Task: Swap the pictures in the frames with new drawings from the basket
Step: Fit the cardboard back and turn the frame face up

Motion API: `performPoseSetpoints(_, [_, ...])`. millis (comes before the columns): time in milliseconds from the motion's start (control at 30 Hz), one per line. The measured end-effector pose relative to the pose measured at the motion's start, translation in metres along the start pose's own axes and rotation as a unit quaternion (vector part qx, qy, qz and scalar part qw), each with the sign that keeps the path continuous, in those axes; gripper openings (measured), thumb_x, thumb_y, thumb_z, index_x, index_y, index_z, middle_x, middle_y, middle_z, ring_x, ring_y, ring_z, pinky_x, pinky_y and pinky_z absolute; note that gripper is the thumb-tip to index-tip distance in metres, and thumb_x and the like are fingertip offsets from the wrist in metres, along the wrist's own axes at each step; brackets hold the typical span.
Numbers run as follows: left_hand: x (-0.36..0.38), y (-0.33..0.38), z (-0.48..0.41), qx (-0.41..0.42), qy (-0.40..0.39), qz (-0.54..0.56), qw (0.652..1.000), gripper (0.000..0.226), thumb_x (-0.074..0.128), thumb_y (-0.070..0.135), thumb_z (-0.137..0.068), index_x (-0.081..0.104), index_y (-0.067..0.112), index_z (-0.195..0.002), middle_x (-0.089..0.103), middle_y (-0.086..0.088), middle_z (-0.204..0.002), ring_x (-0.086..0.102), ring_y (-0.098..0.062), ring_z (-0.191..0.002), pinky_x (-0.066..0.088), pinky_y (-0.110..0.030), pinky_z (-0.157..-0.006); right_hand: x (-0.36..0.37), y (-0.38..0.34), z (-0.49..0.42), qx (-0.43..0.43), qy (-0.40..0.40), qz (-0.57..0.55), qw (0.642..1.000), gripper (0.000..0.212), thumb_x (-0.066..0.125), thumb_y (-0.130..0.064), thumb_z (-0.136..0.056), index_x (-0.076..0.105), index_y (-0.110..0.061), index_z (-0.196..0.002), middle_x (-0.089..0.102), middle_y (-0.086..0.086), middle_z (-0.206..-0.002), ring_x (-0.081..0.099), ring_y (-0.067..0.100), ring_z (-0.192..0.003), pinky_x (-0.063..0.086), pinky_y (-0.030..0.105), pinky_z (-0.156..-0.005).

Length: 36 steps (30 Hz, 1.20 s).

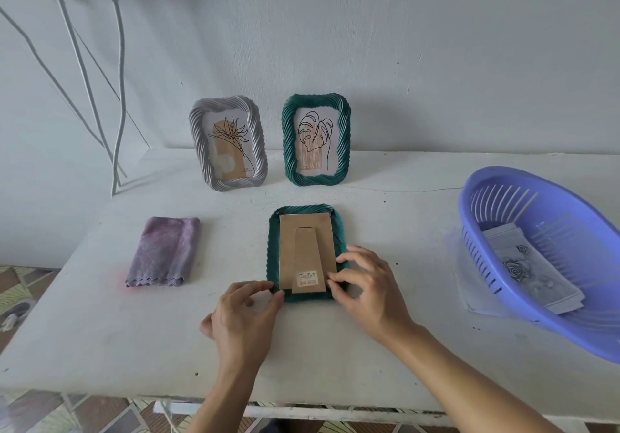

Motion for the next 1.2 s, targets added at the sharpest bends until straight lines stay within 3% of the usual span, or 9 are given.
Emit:
performPoseSetpoints(233, [0.002, -0.003, -0.003, -0.015, -0.01, -0.01, 1.0, 0.014, 0.076, 0.039, -0.082, 0.068, 0.046, -0.074, 0.063, 0.023, -0.093, 0.05, 0.004, -0.085, 0.013, -0.031, -0.076, 0.002, 0.0, 0.0, 0.003, -0.008, 0.006, 1.0, 0.002, 0.076, -0.026, -0.082, 0.075, -0.024, -0.082, 0.064, -0.009, -0.109, 0.054, 0.016, -0.123, 0.047, 0.037, -0.094])
performPoseSetpoints(367, [0.002, 0.0, -0.007, -0.017, -0.023, -0.026, 0.999, 0.013, 0.075, 0.039, -0.083, 0.069, 0.046, -0.074, 0.062, 0.026, -0.094, 0.05, 0.008, -0.088, 0.013, -0.032, -0.074, 0.001, 0.0, 0.0, 0.007, -0.015, 0.007, 1.0, 0.003, 0.075, -0.028, -0.082, 0.075, -0.025, -0.083, 0.064, -0.01, -0.11, 0.054, 0.016, -0.123, 0.045, 0.035, -0.093])
performPoseSetpoints(467, [0.001, 0.0, -0.01, -0.005, -0.033, -0.02, 0.999, 0.016, 0.076, 0.037, -0.083, 0.069, 0.047, -0.073, 0.062, 0.026, -0.095, 0.049, 0.01, -0.087, 0.023, -0.035, -0.083, 0.001, -0.001, 0.0, 0.011, -0.014, 0.005, 1.0, 0.006, 0.072, -0.031, -0.083, 0.076, -0.026, -0.083, 0.063, -0.011, -0.11, 0.054, 0.015, -0.123, 0.045, 0.034, -0.094])
performPoseSetpoints(567, [0.002, -0.003, -0.013, 0.01, -0.045, -0.004, 0.999, 0.019, 0.078, 0.036, -0.082, 0.069, 0.049, -0.071, 0.062, 0.025, -0.095, 0.053, 0.003, -0.089, 0.036, -0.048, -0.092, 0.0, -0.003, 0.0, 0.008, -0.008, 0.006, 1.0, 0.017, 0.064, -0.038, -0.085, 0.076, -0.026, -0.083, 0.064, -0.01, -0.109, 0.056, 0.014, -0.119, 0.045, 0.033, -0.093])
performPoseSetpoints(767, [0.01, -0.007, -0.005, 0.1, -0.012, -0.108, 0.989, 0.022, 0.074, 0.039, -0.086, 0.071, 0.056, -0.1, 0.056, 0.02, -0.092, 0.049, -0.003, -0.089, 0.016, -0.036, -0.072, -0.003, -0.001, -0.001, 0.007, -0.022, -0.013, 1.0, 0.018, 0.064, -0.04, -0.086, 0.073, -0.025, -0.088, 0.063, -0.012, -0.111, 0.055, 0.011, -0.119, 0.046, 0.037, -0.096])
performPoseSetpoints(967, [0.015, -0.006, -0.008, 0.09, -0.002, -0.125, 0.988, 0.01, 0.071, 0.051, -0.084, 0.073, 0.056, -0.092, 0.056, 0.02, -0.089, 0.044, -0.003, -0.088, 0.019, -0.037, -0.074, -0.011, 0.004, 0.006, 0.037, 0.025, -0.053, 0.998, 0.021, 0.083, -0.024, -0.079, 0.078, -0.017, -0.098, 0.07, -0.007, -0.11, 0.058, 0.011, -0.119, 0.049, 0.028, -0.098])
performPoseSetpoints(1200, [0.017, -0.007, -0.008, 0.075, 0.016, -0.129, 0.989, 0.008, 0.073, 0.052, -0.081, 0.075, 0.053, -0.09, 0.058, 0.019, -0.086, 0.048, -0.005, -0.086, 0.019, -0.037, -0.075, -0.017, -0.002, 0.013, 0.061, 0.06, -0.006, 0.996, 0.014, 0.086, -0.024, -0.075, 0.079, -0.013, -0.081, 0.069, -0.005, -0.096, 0.063, 0.013, -0.102, 0.055, 0.032, -0.084])
Point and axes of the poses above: each hand's wrist, its own z-axis away from the middle knuckle, its own x-axis out of the palm, y = z × x, the point moved 3 cm from there along -z, towards the middle knuckle
